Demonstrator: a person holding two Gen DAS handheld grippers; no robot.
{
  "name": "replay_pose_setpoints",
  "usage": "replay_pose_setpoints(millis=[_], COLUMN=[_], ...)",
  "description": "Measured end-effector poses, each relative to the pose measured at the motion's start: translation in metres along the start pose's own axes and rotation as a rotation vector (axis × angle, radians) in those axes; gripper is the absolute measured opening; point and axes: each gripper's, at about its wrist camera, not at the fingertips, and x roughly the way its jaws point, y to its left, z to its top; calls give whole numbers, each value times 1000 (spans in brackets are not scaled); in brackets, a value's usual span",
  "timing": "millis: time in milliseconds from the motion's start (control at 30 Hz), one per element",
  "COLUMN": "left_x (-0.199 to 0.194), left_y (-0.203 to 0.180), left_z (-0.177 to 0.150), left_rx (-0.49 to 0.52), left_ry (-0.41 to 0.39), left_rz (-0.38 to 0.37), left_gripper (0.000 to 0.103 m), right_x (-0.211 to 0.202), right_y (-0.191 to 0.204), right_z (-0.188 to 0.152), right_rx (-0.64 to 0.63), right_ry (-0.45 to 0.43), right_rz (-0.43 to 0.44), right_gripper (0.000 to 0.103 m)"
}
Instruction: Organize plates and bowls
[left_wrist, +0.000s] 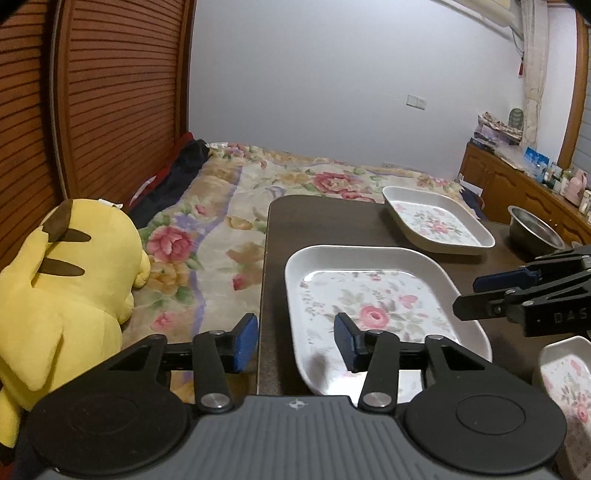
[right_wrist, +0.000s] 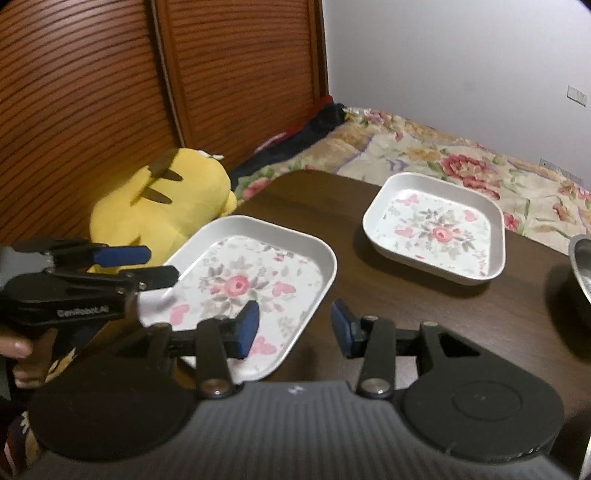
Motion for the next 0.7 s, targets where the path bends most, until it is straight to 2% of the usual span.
replay_pose_setpoints(millis=[267,700], left_x=[8,13], left_y=[4,0], left_z=[-1,1], left_rx=[-4,4], left_ry=[9,17], left_rz=[-44,-50], left_gripper=[38,31], right_x=[22,32], right_y=[2,2], right_z=[2,1], right_rx=[8,9], right_ry=[42,53], right_rz=[-6,-3], right_gripper=[44,31])
